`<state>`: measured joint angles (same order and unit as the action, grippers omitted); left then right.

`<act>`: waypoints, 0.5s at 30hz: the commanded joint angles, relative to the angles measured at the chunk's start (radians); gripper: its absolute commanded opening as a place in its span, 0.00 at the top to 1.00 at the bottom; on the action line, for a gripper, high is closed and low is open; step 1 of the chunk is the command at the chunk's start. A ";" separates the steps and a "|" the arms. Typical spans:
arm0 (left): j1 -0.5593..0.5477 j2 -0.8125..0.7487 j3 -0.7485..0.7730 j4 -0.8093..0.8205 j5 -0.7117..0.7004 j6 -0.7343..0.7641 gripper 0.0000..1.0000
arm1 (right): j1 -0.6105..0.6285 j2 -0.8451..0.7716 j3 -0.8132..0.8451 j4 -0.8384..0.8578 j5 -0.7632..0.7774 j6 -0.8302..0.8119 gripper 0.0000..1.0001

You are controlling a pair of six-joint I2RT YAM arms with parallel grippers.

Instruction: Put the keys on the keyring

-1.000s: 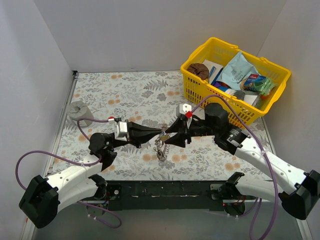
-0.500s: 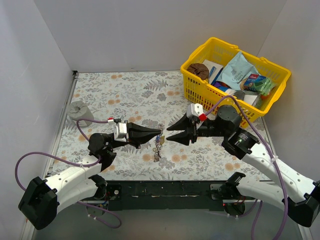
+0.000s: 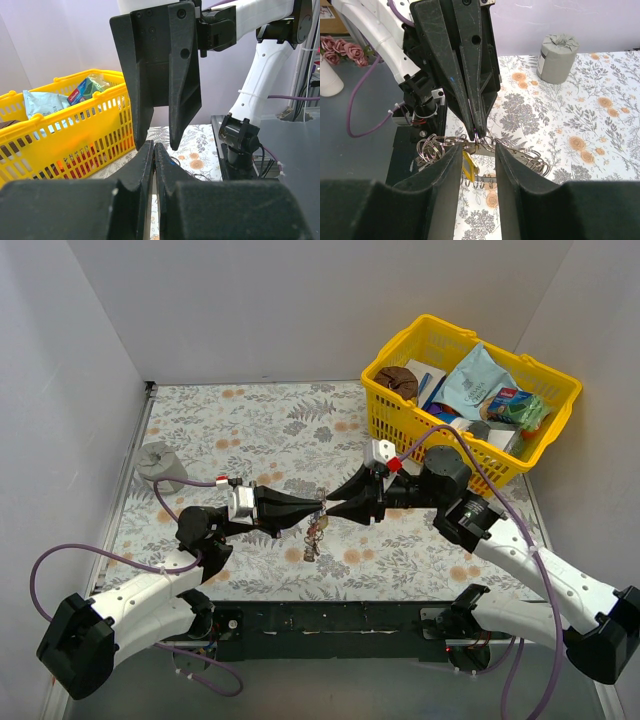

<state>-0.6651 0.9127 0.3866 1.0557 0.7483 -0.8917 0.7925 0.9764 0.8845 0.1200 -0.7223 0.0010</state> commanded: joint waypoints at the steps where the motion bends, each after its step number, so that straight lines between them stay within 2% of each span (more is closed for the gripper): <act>1: -0.004 -0.025 0.024 0.052 -0.004 -0.006 1.00 | 0.004 0.016 -0.005 0.078 -0.028 0.034 0.60; 10: -0.004 -0.025 0.026 0.059 0.000 -0.007 1.00 | 0.004 0.035 -0.013 0.087 -0.042 0.034 0.74; 13: -0.004 -0.017 0.031 0.059 0.006 -0.010 1.00 | 0.004 0.036 -0.012 0.090 -0.042 0.039 0.86; 15: -0.004 -0.018 0.031 0.055 0.010 -0.007 1.00 | 0.004 0.033 -0.016 0.099 -0.032 0.050 0.98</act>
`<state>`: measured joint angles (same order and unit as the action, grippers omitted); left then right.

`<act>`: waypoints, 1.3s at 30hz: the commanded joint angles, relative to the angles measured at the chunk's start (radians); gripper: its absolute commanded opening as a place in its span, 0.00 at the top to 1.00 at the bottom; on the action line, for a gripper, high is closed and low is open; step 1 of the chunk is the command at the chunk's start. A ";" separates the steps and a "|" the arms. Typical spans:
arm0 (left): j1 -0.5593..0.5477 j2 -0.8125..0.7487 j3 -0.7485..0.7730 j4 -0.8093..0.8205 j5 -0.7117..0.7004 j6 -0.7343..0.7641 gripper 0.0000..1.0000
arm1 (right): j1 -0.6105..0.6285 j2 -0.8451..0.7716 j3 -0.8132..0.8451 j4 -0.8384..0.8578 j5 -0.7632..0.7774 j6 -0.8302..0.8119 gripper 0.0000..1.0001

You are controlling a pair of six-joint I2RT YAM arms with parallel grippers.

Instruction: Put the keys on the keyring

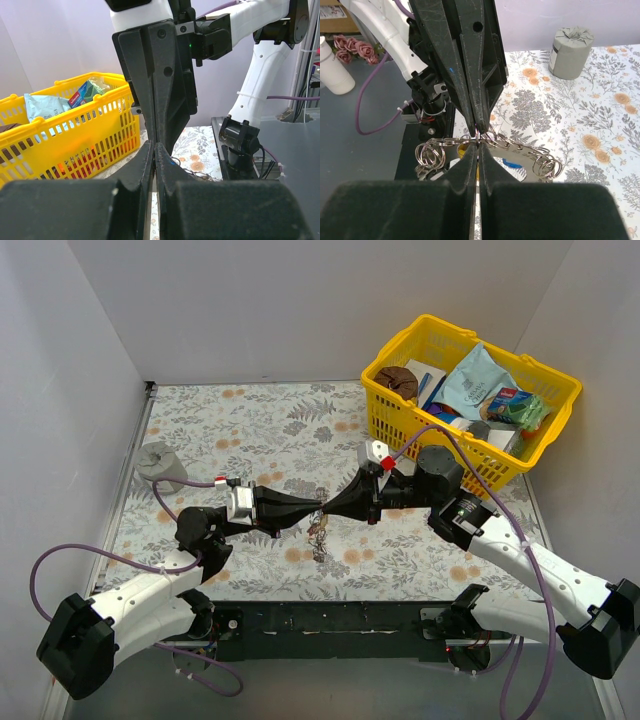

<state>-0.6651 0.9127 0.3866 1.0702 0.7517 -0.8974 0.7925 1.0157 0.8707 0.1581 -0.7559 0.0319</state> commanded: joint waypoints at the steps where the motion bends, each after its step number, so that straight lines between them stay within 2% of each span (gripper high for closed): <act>1: -0.004 -0.018 0.032 0.036 0.009 0.000 1.00 | 0.004 -0.009 -0.006 0.069 0.004 0.025 0.98; 14: -0.004 -0.017 0.023 0.034 0.017 -0.008 1.00 | 0.005 -0.008 -0.025 0.136 -0.010 0.069 0.99; 19: -0.004 -0.029 0.026 0.011 0.020 0.002 1.00 | 0.005 -0.005 -0.013 0.098 0.004 0.051 0.99; 20: -0.004 -0.038 0.032 -0.022 0.021 0.009 1.00 | 0.004 -0.003 -0.007 0.081 0.012 0.043 0.99; 21: -0.004 -0.046 0.038 -0.050 0.024 0.038 0.95 | 0.004 -0.003 0.001 0.061 0.020 0.033 0.99; 24: -0.004 -0.072 0.083 -0.217 0.040 0.132 0.75 | 0.005 -0.011 0.024 -0.024 0.046 -0.029 0.99; 27: -0.004 -0.096 0.127 -0.367 0.037 0.181 0.63 | 0.004 -0.012 0.066 -0.121 0.073 -0.098 0.99; 28: -0.004 -0.101 0.142 -0.462 0.035 0.233 0.57 | 0.004 -0.011 0.080 -0.184 0.081 -0.130 0.99; 34: -0.004 -0.039 0.317 -0.847 0.076 0.402 0.53 | 0.004 0.041 0.188 -0.394 0.096 -0.248 0.99; 37: -0.004 0.015 0.405 -1.008 0.104 0.475 0.53 | 0.004 0.096 0.267 -0.524 0.090 -0.309 0.99; 39: -0.004 0.058 0.434 -1.056 0.115 0.503 0.54 | 0.004 0.144 0.310 -0.593 0.110 -0.335 0.99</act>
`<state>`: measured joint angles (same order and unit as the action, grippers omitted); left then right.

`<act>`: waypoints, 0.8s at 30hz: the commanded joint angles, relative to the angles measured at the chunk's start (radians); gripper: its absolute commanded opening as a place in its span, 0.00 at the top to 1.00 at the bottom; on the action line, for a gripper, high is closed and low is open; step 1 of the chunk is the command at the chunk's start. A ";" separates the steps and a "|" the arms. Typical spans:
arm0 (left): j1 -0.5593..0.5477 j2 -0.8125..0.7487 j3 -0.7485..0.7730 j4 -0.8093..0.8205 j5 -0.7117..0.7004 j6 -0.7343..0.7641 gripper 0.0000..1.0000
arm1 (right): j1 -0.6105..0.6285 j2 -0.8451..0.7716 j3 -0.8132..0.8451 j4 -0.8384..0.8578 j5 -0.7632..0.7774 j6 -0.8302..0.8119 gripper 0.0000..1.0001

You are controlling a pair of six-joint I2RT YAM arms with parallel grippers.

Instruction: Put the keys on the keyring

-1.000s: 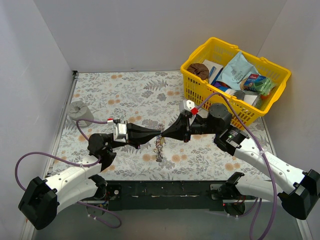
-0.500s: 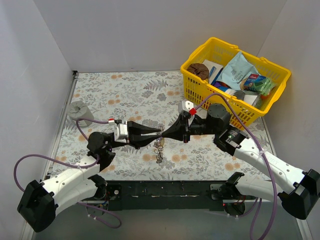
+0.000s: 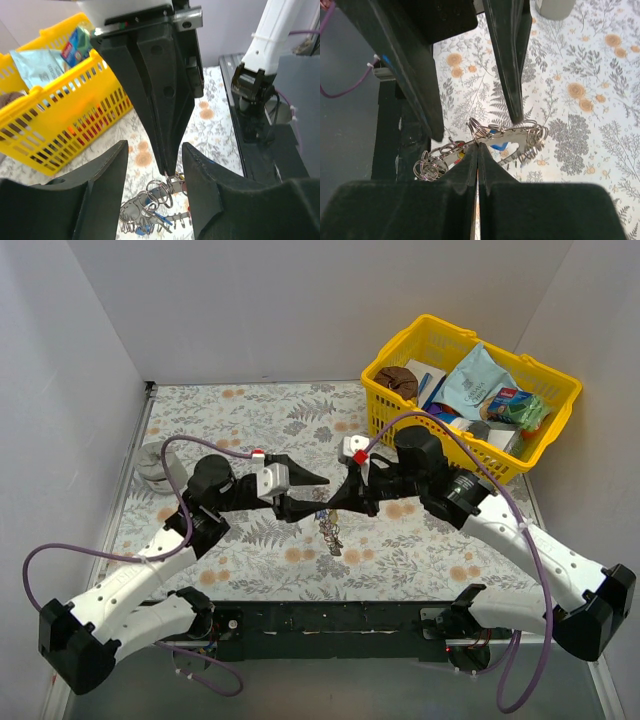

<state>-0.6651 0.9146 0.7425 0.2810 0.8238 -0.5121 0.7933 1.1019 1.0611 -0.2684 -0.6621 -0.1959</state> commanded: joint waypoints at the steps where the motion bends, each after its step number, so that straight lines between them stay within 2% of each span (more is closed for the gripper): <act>1: -0.004 0.069 0.089 -0.307 0.047 0.125 0.54 | 0.003 0.073 0.158 -0.234 0.038 -0.134 0.99; 5: -0.004 0.121 0.142 -0.367 0.070 0.139 0.56 | 0.004 0.127 0.203 -0.322 0.102 -0.166 0.99; 12: -0.007 0.173 0.198 -0.451 0.069 0.161 0.63 | 0.006 0.128 0.189 -0.315 0.167 -0.165 0.99; 17: -0.017 0.210 0.208 -0.468 0.041 0.172 0.72 | 0.004 0.133 0.175 -0.295 0.179 -0.158 0.99; 24: -0.057 0.240 0.215 -0.482 -0.017 0.198 0.73 | 0.004 0.121 0.157 -0.259 0.183 -0.151 0.99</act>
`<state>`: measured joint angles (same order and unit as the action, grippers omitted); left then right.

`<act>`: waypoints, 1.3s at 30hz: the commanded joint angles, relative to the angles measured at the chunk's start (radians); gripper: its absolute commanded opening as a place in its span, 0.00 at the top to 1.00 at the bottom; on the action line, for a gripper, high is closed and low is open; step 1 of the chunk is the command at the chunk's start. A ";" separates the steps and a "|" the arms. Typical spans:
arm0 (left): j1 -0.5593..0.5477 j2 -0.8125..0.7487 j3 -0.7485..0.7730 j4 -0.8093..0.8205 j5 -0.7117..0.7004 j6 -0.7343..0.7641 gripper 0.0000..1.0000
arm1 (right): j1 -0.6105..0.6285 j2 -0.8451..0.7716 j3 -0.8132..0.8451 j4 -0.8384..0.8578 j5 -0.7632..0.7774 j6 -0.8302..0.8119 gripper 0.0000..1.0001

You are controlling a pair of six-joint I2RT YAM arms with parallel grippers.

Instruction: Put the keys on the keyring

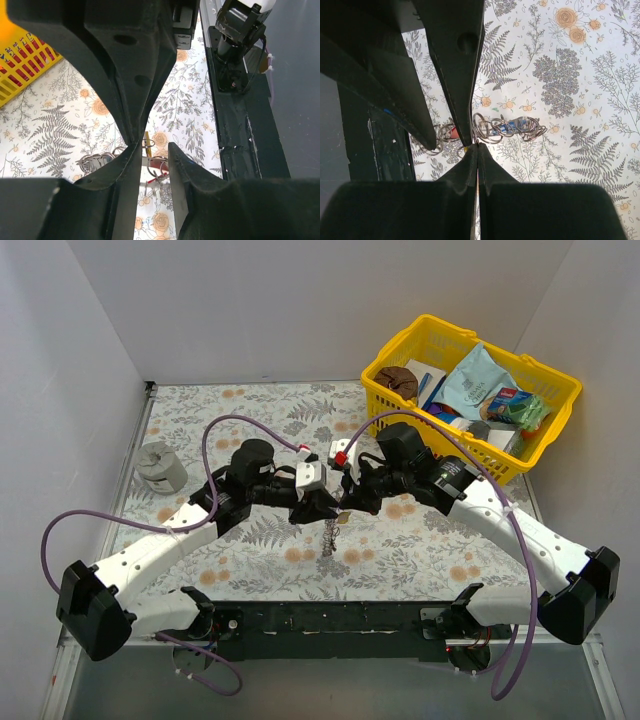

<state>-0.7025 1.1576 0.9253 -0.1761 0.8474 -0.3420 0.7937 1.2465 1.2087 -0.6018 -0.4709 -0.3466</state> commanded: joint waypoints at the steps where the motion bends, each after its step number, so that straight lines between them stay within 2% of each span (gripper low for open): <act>1: -0.025 -0.001 0.033 -0.022 -0.047 0.029 0.73 | 0.004 -0.025 0.006 0.076 -0.011 0.001 0.99; 8: -0.029 -0.006 0.012 0.012 -0.090 0.031 0.75 | 0.004 -0.038 -0.009 0.089 -0.025 0.011 0.99; 10: -0.029 -0.024 0.001 0.036 -0.108 0.026 0.70 | 0.004 -0.039 -0.014 0.096 -0.028 0.015 0.99; 15: -0.029 -0.068 -0.043 0.107 -0.160 0.005 0.70 | 0.004 -0.050 -0.023 0.105 -0.031 0.020 0.99; 33: -0.029 -0.021 -0.028 0.050 -0.128 0.027 0.87 | 0.004 -0.076 -0.041 0.132 -0.029 0.031 0.99; 36: -0.029 -0.016 -0.028 0.046 -0.133 0.029 0.87 | 0.004 -0.082 -0.044 0.134 -0.020 0.034 0.99; 39: -0.029 -0.013 -0.028 0.046 -0.126 0.029 0.81 | 0.004 -0.087 -0.046 0.134 -0.014 0.034 0.99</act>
<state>-0.7288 1.1465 0.8902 -0.1188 0.7105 -0.3252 0.7940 1.2041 1.1622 -0.5426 -0.4736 -0.3202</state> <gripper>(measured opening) 0.175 0.023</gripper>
